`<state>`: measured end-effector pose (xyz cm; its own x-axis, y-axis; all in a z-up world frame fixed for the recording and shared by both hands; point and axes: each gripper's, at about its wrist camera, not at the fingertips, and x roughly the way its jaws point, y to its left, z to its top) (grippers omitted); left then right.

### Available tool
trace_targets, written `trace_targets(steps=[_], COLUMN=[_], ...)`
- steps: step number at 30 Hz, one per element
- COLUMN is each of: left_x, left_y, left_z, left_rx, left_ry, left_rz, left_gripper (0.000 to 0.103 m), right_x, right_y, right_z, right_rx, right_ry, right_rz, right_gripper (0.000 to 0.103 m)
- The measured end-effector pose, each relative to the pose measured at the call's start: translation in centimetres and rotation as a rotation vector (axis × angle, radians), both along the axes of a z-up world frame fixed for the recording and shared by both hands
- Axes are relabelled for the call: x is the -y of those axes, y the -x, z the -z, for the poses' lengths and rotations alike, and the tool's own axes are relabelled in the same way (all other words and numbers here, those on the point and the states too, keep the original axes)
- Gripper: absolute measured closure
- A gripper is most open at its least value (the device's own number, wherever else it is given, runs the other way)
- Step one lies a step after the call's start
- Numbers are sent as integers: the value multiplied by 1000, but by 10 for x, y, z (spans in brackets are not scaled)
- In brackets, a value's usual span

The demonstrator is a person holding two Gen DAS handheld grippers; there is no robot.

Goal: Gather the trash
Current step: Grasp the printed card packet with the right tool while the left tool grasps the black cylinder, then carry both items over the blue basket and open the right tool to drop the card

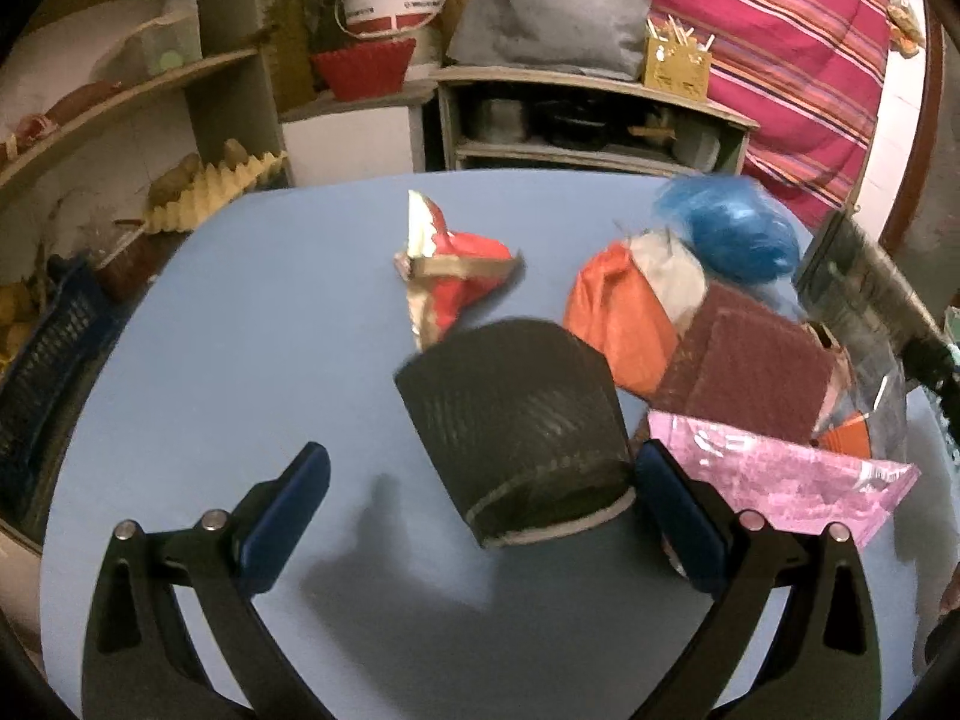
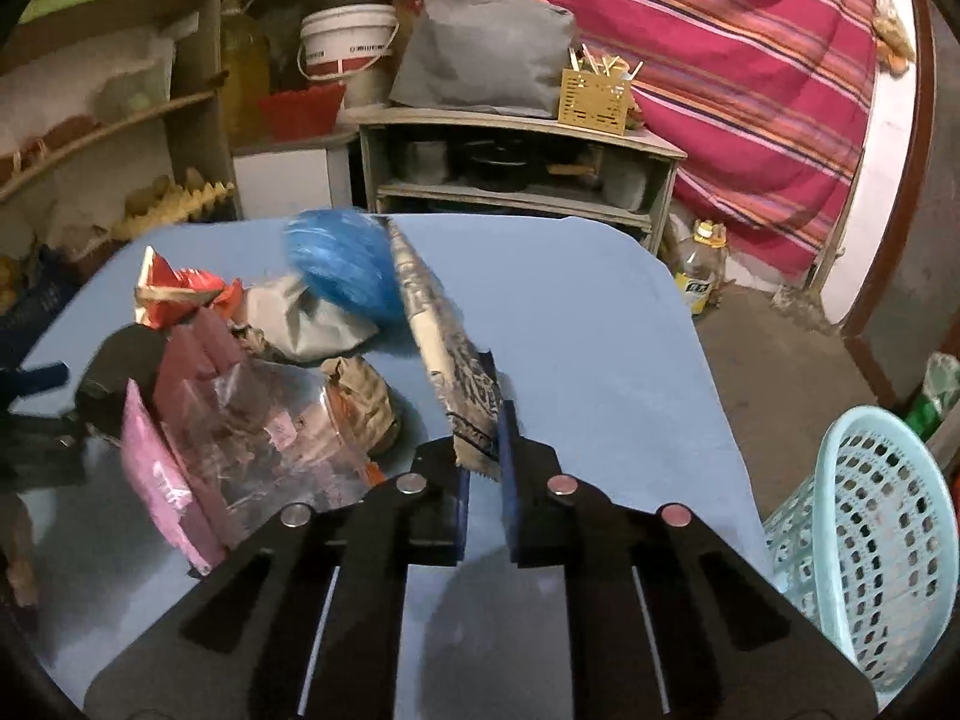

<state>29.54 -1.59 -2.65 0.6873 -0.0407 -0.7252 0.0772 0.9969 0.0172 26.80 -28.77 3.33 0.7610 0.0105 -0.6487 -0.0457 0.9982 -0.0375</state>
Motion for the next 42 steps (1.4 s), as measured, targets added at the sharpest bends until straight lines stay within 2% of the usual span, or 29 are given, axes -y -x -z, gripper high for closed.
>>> trace_targets(steps=[3, 4, 5, 7, 13, 18, 24, 27, 33, 38, 42], left_x=[3, 2, 1, 0, -2, -10, -4, 5, 44, 105, 159], left_y=[0, 0, 1, 1, 2, 16, 47, 59, 80, 93, 97], left_z=[2, 2, 1, 2, 2, -9, -37, -58, -101, -137, -145], left_rx=[13, 16, 21, 5, 14, 46, 161, 191, 275, 345, 349], left_ry=[-33, -33, -25, -1, 3, -10, -106, -77, -59, -26, 26], left_rz=[-7, -8, -5, 18, 37, 17, -16, -12, 35, 149, 253], left_gripper=[5, 9, 14, 36, 35, 36, 37, 37, 37, 37, 37], right_x=[6, 8, 9, 12, 20, 27, 38, 52, 99, 154, 200], right_y=[5, 7, 10, 15, 25, 35, 57, 67, 97, 123, 142], right_z=[-2, -4, -5, -6, -13, -21, -46, -58, -85, -105, -109], right_rx=[2, 3, 6, 10, 28, 39, 89, 103, 127, 125, 101], right_ry=[-40, -55, -64, -81, -117, -135, -148, -167, -156, -98, -91], right_rz=[-12, -16, -18, -22, -28, -30, -15, 3, 69, 159, 212], right_gripper=[94, 95, 96, 97, 97, 97, 97, 97, 97, 97, 97])
